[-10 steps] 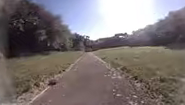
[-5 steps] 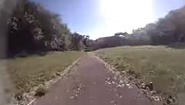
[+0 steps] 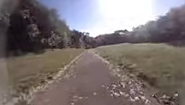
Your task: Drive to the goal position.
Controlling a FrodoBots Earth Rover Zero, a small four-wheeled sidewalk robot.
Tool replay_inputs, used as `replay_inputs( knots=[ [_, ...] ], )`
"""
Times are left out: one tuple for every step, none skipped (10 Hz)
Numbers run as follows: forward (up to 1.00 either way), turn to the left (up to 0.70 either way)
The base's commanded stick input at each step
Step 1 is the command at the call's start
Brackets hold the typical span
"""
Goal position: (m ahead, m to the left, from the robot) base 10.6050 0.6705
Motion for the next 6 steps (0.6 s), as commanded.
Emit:
replay_inputs(
  knots=[
    [1.0,0.0],
    [1.0,0.0],
    [1.0,0.0],
    [1.0,0.0],
    [1.0,0.0],
    [1.0,0.0]
  ],
)
